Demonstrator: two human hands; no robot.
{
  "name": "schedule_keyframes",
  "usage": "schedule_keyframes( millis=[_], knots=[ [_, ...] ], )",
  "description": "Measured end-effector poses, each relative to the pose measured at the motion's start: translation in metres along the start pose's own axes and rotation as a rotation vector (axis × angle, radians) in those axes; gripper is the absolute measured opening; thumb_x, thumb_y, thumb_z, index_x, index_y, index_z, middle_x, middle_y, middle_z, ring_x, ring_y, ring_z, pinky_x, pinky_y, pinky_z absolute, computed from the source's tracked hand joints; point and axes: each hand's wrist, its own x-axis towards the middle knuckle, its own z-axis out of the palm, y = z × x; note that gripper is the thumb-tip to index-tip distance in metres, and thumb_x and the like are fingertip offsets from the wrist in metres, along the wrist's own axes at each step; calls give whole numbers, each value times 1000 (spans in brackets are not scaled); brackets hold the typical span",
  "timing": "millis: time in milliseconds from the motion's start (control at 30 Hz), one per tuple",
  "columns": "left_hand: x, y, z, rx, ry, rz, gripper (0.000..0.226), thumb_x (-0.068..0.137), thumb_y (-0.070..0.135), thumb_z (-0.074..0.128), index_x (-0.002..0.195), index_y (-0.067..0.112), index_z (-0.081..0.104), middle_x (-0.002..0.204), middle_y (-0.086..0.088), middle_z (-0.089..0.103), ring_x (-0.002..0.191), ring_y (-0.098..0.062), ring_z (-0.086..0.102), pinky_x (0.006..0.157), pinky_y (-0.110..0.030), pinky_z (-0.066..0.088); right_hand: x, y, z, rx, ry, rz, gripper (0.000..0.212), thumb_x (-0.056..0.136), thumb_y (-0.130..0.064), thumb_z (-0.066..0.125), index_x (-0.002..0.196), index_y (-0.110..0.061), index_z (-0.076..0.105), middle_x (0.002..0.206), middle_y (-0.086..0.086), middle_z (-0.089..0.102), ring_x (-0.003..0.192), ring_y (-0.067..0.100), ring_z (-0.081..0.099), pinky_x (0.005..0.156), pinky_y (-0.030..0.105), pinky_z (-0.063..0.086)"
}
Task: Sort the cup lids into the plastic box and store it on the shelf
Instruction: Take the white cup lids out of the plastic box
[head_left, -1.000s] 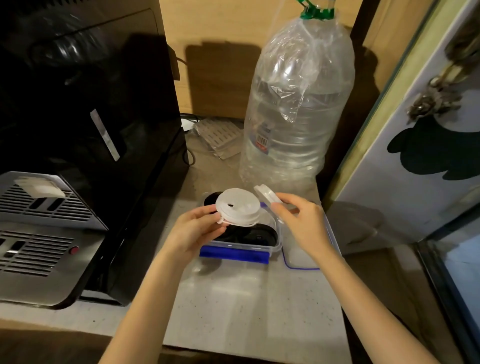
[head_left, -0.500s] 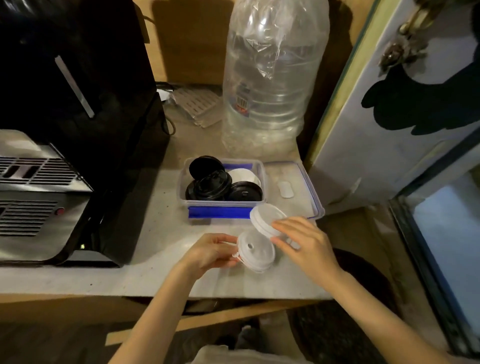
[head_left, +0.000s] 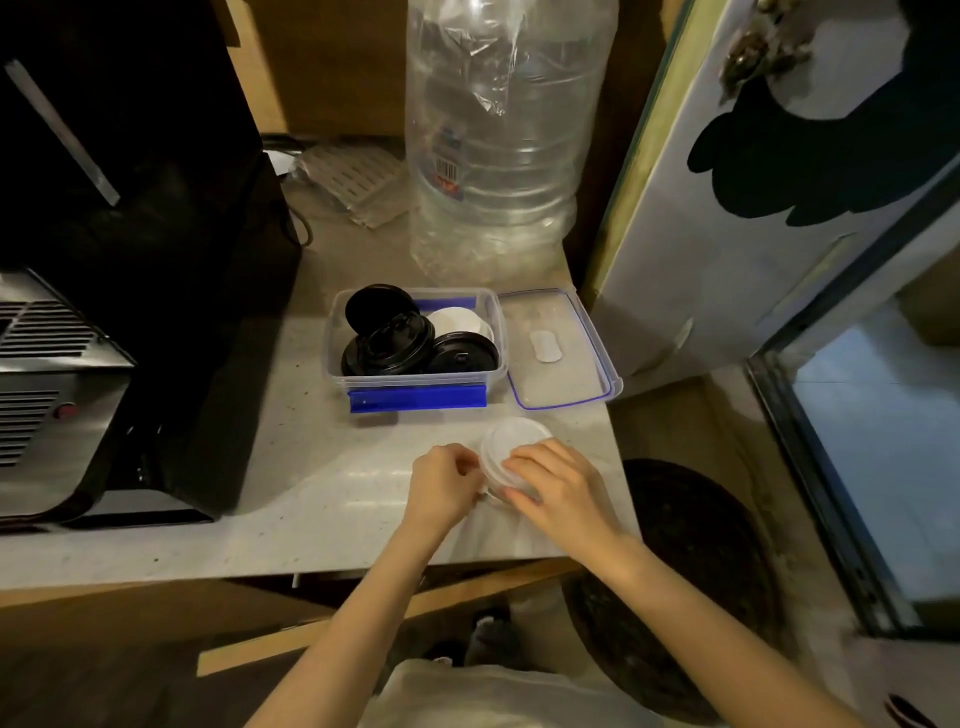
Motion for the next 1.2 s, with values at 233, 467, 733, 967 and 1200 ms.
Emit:
schedule_keyframes(
  millis=[233,467,733,967,1200],
  knots=[
    [4,-7,-3,115,17,92,30,80,8,62,110,6,60,103,-10,66,89,-18,59,80,-24,47,0,3,-4,174,-96,185,49,76,-28,71,123,-21,57,122,2,61,113,15,55,92,28,46],
    [3,-13,3,178,30,203,71,66,28,77,127,16,44,126,-6,53,109,-19,53,94,-29,46,32,32,-28,252,-389,314,85,67,-29,76,139,-27,31,148,-3,31,137,16,21,109,39,29],
    [6,-13,15,135,92,286,98,59,50,77,138,25,24,129,-1,55,117,-17,45,89,-27,40,47,35,-22,265,-480,344,84,62,-36,79,134,-35,35,135,-4,44,126,15,38,101,40,43],
    [6,-17,22,49,135,279,102,61,51,76,141,29,16,125,3,56,113,-12,46,86,-22,36,43,34,-33,259,-289,417,85,64,-48,76,135,-28,32,136,-2,44,125,18,40,98,41,45],
    [6,-20,21,30,132,310,97,64,44,77,140,26,20,125,3,56,116,-14,45,89,-23,37,34,20,-8,149,-270,590,86,57,-63,72,126,-25,38,129,1,46,117,18,43,89,33,47]
  ],
)
